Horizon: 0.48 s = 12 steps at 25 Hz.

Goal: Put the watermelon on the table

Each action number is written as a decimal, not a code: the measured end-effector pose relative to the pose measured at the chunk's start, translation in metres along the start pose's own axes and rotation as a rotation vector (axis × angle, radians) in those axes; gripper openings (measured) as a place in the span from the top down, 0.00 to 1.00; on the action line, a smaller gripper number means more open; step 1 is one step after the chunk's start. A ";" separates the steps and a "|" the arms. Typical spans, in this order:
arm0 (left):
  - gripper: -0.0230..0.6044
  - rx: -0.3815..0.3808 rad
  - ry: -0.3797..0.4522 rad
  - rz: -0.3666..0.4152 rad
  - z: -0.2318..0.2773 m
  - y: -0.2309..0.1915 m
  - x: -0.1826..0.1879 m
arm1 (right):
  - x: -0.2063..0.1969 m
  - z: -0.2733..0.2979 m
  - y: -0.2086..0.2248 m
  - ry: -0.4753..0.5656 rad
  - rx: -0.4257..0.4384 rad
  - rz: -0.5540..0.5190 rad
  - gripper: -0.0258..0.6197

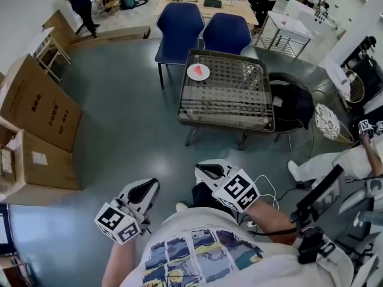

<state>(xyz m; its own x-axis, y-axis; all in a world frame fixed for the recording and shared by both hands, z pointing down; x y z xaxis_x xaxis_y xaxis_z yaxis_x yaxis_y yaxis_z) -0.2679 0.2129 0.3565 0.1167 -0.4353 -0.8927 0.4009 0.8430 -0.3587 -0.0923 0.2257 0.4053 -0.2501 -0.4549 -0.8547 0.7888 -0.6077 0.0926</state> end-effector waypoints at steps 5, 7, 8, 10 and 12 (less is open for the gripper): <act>0.92 -0.028 -0.012 0.030 0.003 0.008 0.002 | 0.011 -0.006 -0.015 0.031 0.011 -0.036 0.94; 0.92 -0.034 -0.018 0.040 0.002 0.009 0.001 | 0.011 -0.007 -0.022 0.026 0.014 -0.044 0.94; 0.92 -0.036 -0.020 0.044 0.002 0.010 0.000 | 0.011 -0.008 -0.024 0.023 0.015 -0.049 0.95; 0.92 -0.038 -0.019 0.048 0.002 0.011 -0.001 | 0.012 -0.007 -0.028 0.026 0.021 -0.053 0.94; 0.92 -0.041 -0.021 0.052 0.000 0.014 -0.002 | 0.014 -0.006 -0.031 0.034 0.026 -0.056 0.95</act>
<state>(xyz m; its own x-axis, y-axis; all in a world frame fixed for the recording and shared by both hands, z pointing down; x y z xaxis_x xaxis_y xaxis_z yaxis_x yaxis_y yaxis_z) -0.2627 0.2253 0.3536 0.1560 -0.3968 -0.9046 0.3567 0.8766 -0.3230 -0.1171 0.2425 0.3868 -0.2743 -0.3974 -0.8757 0.7589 -0.6487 0.0567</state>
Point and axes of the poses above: the fingertips, and each gripper's own axes: z forward along the fingers, y to its right, x out of its top, the point moved 4 cm from there along -z, backward along the fingers, and after that the axes turned 2 degrees about -y, right-handed, at the moved point
